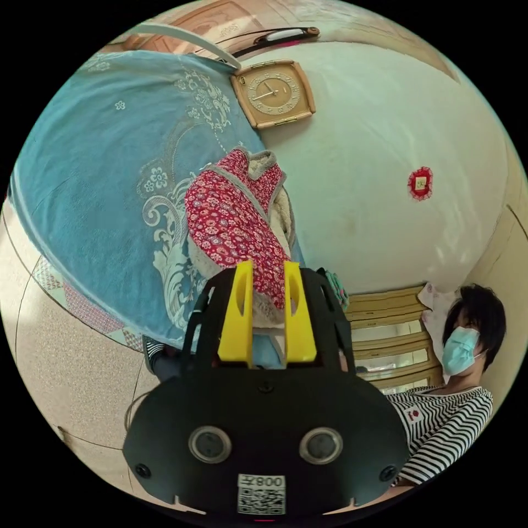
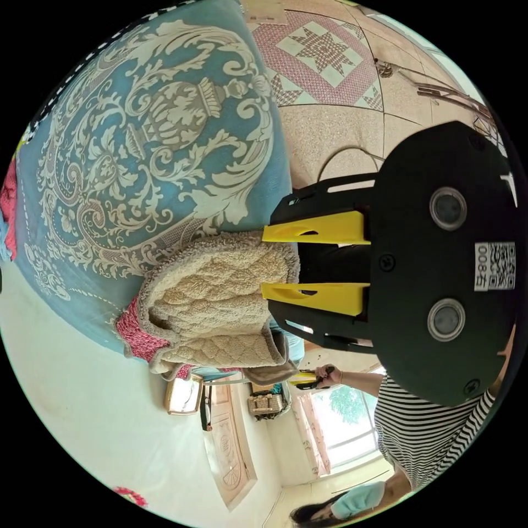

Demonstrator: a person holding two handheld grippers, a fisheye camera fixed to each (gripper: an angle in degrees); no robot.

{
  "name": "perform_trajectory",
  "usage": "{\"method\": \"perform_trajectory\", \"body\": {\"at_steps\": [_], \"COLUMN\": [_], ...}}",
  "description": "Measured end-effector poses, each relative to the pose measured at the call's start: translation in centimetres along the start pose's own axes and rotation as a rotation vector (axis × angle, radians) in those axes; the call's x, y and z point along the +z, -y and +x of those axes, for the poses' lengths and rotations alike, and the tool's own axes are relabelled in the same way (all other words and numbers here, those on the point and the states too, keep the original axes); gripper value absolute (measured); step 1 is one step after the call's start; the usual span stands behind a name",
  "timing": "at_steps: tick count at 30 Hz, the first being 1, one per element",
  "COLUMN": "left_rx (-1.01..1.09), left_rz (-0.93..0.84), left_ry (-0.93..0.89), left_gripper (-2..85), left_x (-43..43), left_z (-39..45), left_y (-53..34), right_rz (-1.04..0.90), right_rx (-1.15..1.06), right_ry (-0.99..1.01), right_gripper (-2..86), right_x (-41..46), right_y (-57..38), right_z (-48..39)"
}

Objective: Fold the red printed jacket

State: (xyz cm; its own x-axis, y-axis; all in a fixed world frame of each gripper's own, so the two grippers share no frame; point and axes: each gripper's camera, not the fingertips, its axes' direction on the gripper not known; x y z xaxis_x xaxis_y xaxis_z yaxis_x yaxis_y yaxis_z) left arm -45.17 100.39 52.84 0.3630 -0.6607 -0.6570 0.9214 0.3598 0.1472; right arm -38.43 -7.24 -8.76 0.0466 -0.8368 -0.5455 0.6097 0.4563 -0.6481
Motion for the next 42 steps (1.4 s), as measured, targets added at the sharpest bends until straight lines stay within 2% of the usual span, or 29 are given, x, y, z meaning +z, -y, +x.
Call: {"method": "perform_trajectory", "body": {"at_steps": [5, 7, 8, 12, 13, 17, 24, 32, 37, 39, 42], "left_rx": [0.163, 0.119, 0.074, -0.068, -0.079, -0.012, 0.117, 0.204, 0.132, 0.106, -0.062], "left_rz": [-0.153, -0.195, -0.188, -0.128, -0.109, -0.066, 0.029, 0.141, 0.208, 0.188, 0.127], "left_ry": [0.293, 0.231, 0.145, 0.007, -0.020, -0.057, -0.101, -0.217, -0.195, -0.129, -0.035], "left_gripper": [13.7, 13.4, 12.7, 8.1, 7.6, 6.3, 5.3, 5.2, 5.5, 5.9, 6.7], "left_x": [-0.6, 0.3, 0.7, 0.6, 0.2, -2.9, -9.9, -16.6, -18.8, -18.4, -17.1], "left_z": [2.1, 1.1, 0.3, -1.3, -1.1, 1.7, 7.7, 13.6, 12.9, 11.8, 8.1], "left_y": [-3.6, -3.8, -3.8, -3.9, -4.1, -4.7, -5.1, -8.1, -9.9, -10.6, -12.4], "right_rz": [0.046, 0.057, 0.055, 0.061, 0.056, 0.052, 0.066, 0.214, 0.263, 0.232, 0.145], "right_rx": [0.042, 0.069, 0.083, 0.143, 0.148, 0.115, 0.020, -0.222, -0.339, -0.346, -0.307], "right_ry": [-0.009, 0.023, 0.050, 0.018, 0.012, 0.055, 0.101, -0.050, -0.175, -0.200, -0.297], "right_gripper": [11.8, 11.9, 11.8, 9.2, 6.2, 2.1, 0.4, 0.0, 0.1, 0.1, 0.1], "right_x": [-2.6, -2.6, -2.3, -2.2, -2.5, -3.4, -7.4, -21.7, -26.7, -26.2, -21.6], "right_y": [-3.2, -3.4, -3.3, -3.2, -3.3, -3.4, -2.7, -0.8, -0.4, 0.0, 0.3], "right_z": [2.4, 3.1, 3.4, 3.5, 3.6, 3.3, 1.2, -6.9, -12.9, -13.7, -12.7]}}
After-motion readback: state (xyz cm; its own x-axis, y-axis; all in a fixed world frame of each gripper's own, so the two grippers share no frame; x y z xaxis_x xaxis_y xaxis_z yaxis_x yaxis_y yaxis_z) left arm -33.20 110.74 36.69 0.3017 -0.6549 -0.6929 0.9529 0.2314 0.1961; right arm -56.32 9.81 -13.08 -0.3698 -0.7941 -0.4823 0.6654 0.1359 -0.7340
